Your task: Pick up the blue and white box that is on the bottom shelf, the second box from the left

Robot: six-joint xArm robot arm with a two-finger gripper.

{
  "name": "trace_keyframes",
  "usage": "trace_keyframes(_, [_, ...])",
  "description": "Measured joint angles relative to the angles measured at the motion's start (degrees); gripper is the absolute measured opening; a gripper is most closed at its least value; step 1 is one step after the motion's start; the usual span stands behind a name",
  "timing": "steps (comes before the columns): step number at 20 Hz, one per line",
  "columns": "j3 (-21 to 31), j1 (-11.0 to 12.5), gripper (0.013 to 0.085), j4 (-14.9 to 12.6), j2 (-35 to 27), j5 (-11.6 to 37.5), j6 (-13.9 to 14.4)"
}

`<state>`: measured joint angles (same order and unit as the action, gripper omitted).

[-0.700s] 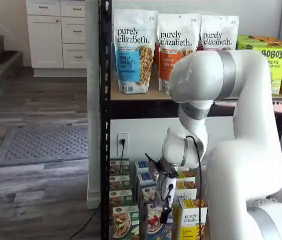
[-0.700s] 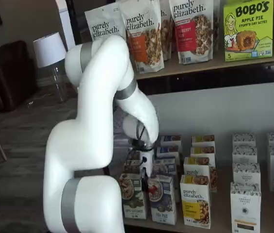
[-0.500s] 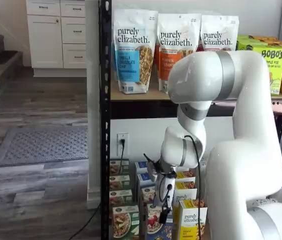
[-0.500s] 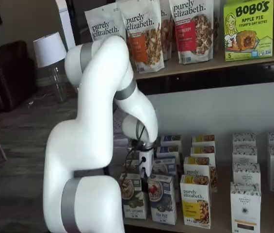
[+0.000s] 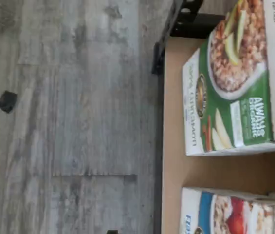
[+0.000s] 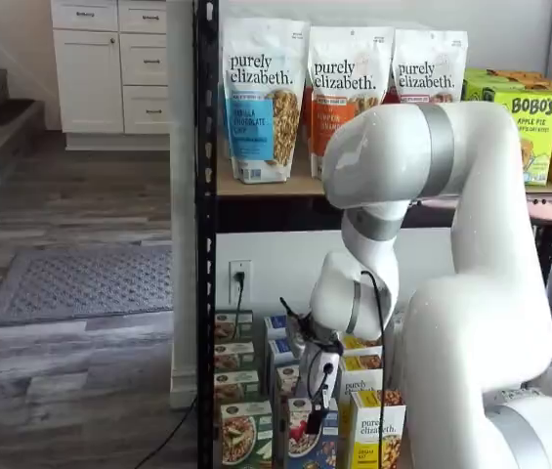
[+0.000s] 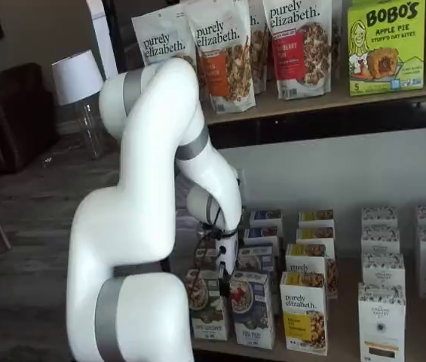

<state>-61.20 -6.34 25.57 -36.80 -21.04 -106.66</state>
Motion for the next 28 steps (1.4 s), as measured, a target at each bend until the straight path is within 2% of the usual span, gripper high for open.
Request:
trace_keyframes(10, [-2.48, 0.82, 0.085, 4.95, -2.61, 2.04, -5.4])
trace_keyframes(24, [-9.35, 2.46, 0.085, 4.94, -8.86, 1.65, -6.91])
trace_keyframes(28, [-11.16, 2.54, 0.085, 7.19, -10.31, 1.53, -8.94])
